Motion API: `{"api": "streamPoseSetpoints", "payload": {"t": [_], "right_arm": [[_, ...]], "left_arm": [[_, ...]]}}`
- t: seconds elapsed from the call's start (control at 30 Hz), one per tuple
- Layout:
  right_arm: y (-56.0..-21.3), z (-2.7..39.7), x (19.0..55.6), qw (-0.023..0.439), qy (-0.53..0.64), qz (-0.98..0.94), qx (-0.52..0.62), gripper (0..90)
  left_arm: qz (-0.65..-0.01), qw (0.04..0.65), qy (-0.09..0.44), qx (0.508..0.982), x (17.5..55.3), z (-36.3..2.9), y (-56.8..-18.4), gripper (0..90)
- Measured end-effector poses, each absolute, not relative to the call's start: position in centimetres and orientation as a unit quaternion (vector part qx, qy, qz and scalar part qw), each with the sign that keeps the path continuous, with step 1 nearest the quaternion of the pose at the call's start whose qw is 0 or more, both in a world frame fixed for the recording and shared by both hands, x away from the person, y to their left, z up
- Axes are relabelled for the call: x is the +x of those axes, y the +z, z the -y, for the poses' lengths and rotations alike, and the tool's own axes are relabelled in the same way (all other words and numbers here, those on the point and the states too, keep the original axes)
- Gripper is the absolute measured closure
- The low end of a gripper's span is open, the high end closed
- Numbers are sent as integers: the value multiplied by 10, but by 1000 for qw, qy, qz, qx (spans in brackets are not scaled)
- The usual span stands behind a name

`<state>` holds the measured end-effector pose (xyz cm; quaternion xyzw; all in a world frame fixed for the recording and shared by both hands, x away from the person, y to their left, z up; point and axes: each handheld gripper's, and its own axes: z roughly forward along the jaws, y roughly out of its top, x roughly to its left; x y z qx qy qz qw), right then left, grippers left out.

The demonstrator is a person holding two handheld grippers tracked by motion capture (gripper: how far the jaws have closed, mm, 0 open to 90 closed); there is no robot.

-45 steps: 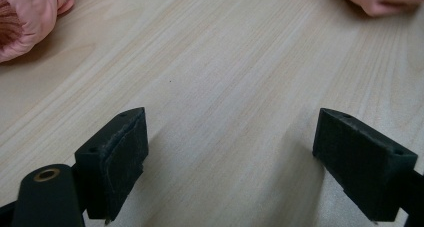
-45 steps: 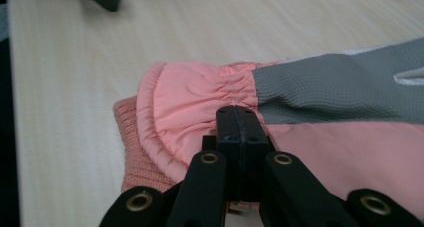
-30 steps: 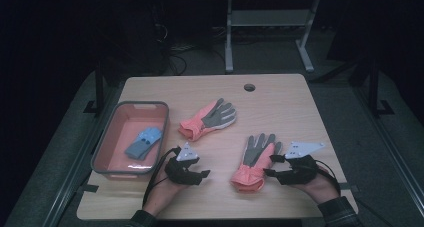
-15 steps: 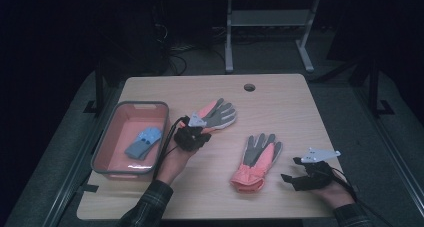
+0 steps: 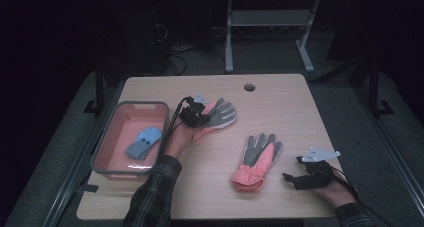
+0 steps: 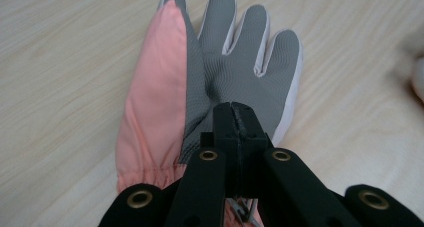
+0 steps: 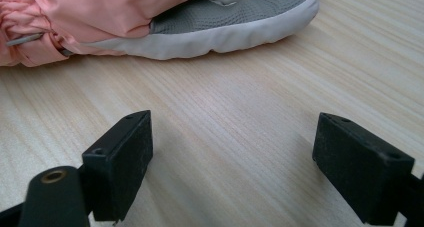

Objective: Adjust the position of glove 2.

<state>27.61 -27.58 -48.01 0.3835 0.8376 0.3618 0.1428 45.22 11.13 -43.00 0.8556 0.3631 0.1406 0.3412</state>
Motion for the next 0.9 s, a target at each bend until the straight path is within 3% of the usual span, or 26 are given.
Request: {"api": "streamPoseSetpoints", "payload": {"t": [0.3,0.9], "right_arm": [[-482,277,275,142,370,-835,383,154],[-482,277,275,142,370,-835,382,154]], "left_arm": [[-371,316,113,866,459,-104,-438,898],[-332,315,69,887,402,-84,-433,898]]}}
